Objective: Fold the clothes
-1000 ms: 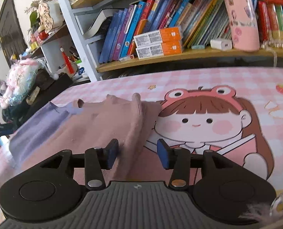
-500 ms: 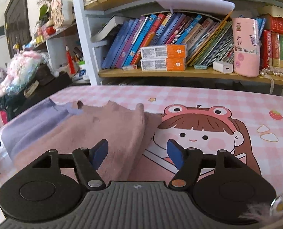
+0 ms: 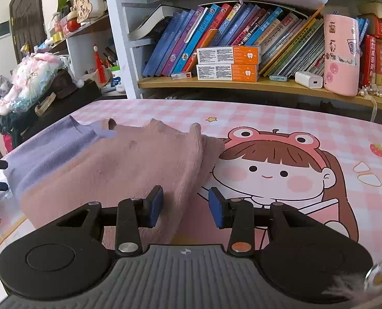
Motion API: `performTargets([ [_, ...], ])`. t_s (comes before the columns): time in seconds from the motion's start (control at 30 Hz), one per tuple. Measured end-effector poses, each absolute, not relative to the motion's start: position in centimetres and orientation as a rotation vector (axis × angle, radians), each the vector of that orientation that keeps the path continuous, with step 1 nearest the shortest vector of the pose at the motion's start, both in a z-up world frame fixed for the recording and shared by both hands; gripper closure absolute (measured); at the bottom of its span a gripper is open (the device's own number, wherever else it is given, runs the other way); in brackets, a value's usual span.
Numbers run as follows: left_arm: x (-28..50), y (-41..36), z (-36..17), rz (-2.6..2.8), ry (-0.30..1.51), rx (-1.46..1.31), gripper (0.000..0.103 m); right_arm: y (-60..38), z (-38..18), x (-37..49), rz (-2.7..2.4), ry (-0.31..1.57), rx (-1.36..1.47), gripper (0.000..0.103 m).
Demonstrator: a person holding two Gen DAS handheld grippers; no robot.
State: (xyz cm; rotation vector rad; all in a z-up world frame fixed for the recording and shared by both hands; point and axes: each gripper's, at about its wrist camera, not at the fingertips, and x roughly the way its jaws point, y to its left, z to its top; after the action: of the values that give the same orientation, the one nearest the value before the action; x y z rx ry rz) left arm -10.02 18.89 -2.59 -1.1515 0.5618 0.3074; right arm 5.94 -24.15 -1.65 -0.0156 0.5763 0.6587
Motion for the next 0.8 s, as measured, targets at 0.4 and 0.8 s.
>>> performTargets([
  [0.4,-7.9,17.1,-1.2,0.347,0.427,-1.149,0.061,-24.2,-1.7,6.0,0.675,0.599,-0.003,0.066],
  [0.8,-8.1,18.3,-2.6,0.324,0.498,-1.074,0.059,-24.4,-1.8,6.2,0.683,0.612,0.014,0.067],
])
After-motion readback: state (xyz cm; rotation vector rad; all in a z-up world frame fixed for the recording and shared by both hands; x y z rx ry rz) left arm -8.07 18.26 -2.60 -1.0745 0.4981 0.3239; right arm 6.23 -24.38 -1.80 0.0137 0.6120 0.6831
